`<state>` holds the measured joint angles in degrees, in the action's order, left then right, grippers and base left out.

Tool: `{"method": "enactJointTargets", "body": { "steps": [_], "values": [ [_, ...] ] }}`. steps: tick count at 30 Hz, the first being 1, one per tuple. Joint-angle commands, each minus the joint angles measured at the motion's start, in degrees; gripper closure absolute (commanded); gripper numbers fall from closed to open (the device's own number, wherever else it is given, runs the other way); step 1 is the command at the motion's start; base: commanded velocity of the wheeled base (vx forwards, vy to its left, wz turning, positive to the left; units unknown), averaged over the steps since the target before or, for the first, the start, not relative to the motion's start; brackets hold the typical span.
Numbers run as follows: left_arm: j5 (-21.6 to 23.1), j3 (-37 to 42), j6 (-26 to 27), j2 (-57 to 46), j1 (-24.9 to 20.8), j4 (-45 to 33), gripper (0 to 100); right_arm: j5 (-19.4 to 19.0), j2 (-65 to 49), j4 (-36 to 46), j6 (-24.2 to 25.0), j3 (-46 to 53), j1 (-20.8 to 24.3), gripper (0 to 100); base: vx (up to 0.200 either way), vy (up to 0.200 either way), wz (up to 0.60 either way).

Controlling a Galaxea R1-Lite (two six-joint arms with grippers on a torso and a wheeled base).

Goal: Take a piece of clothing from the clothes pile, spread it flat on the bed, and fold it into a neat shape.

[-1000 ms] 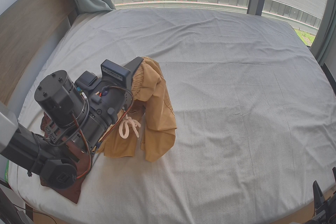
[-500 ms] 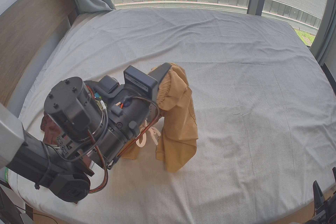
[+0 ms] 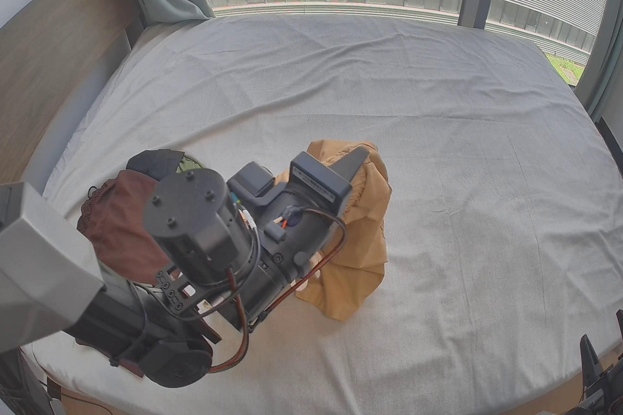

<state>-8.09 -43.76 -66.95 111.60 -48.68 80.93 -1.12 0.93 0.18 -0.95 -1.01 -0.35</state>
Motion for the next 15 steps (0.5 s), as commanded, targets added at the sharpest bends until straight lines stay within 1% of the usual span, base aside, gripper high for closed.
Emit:
{"method": "enactJointTargets", "body": {
  "steps": [1, 9, 15],
  "values": [
    [-0.08, -1.68, -0.02, 4.59, -1.07, 0.45, 100, -0.02, -0.93, -0.01, -0.02, 1.01, 0.0, 0, 0.0, 0.0, 0.0],
    [-0.08, -3.26, 0.07, 9.16, -3.18, 2.3, 100, -0.02, -0.93, -0.01, -0.02, 1.01, 0.0, 0, 0.0, 0.0, 0.0],
    [0.01, -6.33, 0.07, 12.67, -5.11, 2.47, 100, -0.02, -0.93, -0.01, -0.02, 1.01, 0.0, 0, 0.0, 0.0, 0.0]
  ]
}}
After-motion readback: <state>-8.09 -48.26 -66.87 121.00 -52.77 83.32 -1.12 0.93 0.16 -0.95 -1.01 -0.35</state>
